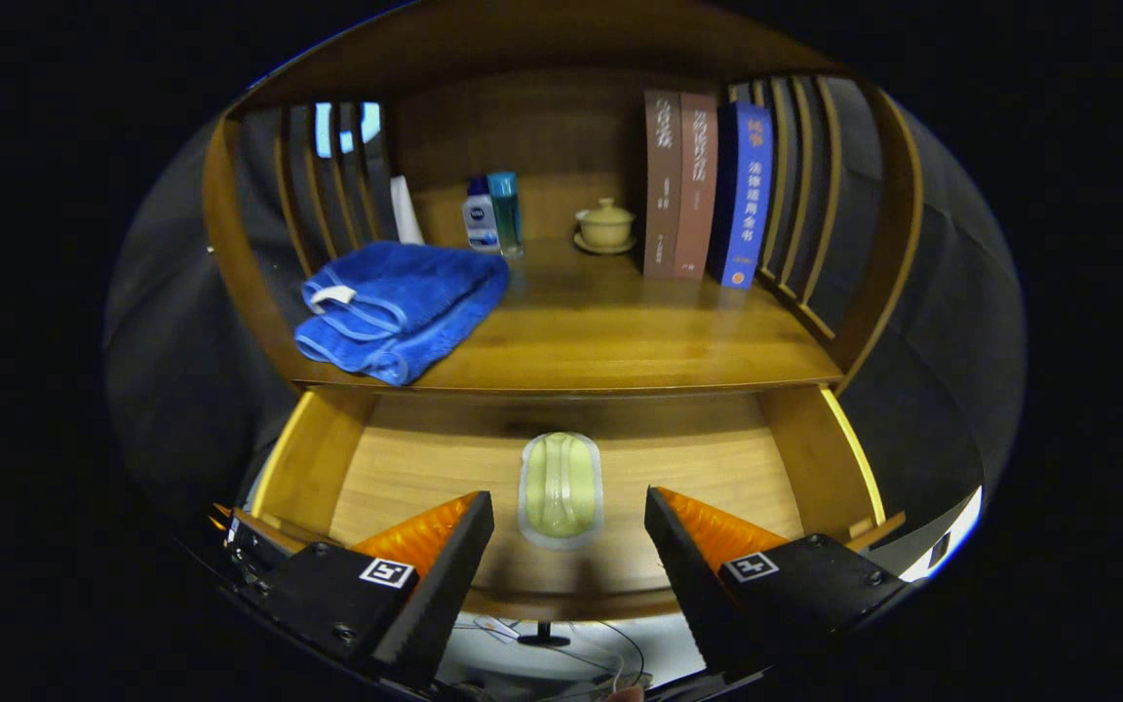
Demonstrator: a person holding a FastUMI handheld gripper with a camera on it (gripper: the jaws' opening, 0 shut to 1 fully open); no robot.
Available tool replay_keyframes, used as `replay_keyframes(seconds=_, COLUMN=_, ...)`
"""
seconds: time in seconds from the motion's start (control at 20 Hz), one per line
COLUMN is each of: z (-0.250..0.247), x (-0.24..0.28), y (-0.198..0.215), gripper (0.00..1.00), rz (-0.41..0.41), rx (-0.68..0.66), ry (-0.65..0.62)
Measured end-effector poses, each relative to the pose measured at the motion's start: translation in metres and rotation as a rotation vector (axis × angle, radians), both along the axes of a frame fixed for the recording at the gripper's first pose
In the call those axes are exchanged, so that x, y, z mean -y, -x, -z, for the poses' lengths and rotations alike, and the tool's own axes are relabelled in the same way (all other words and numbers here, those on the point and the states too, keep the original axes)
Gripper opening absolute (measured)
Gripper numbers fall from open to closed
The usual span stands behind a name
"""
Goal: Pull open the drawer, take out the items inside it, and place them on the countertop above the cabinet.
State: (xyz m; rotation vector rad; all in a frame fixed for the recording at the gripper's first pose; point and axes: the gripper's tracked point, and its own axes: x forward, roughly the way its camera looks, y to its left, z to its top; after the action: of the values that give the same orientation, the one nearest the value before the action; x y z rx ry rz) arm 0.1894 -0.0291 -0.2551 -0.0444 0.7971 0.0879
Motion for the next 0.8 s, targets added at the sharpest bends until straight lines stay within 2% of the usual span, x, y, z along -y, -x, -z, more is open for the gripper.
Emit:
replay_keyframes(seconds=0.2, z=0.047, x=-0.01, y=-0.022, gripper=0.97, rz=-0.027, rx=-0.136, ry=0.032)
replay_keyframes(seconds=0.4, z=0.074, x=-0.015, y=-0.03, gripper=0.9, rz=-0.012, rx=-0.212, ry=0.034)
replay_keyframes(seconds=0.5, z=0.084, x=-0.01, y=-0.035, gripper=0.74, rz=0.002, rx=-0.227, ry=0.065)
replay_keyframes(seconds=0.7, z=0.086, x=-0.01, y=-0.04, gripper=0.41, rz=0.036, rx=-0.234, ry=0.03)
replay_keyframes(seconds=0.75, z=0.087, x=-0.01, y=-0.036, gripper=0.21, rz=0.035, rx=-0.245, ry=0.022)
replay_keyframes(seconds=0.8, z=0.088, x=-0.01, y=-0.037, gripper=0.21, rz=0.033, rx=-0.244, ry=0.02)
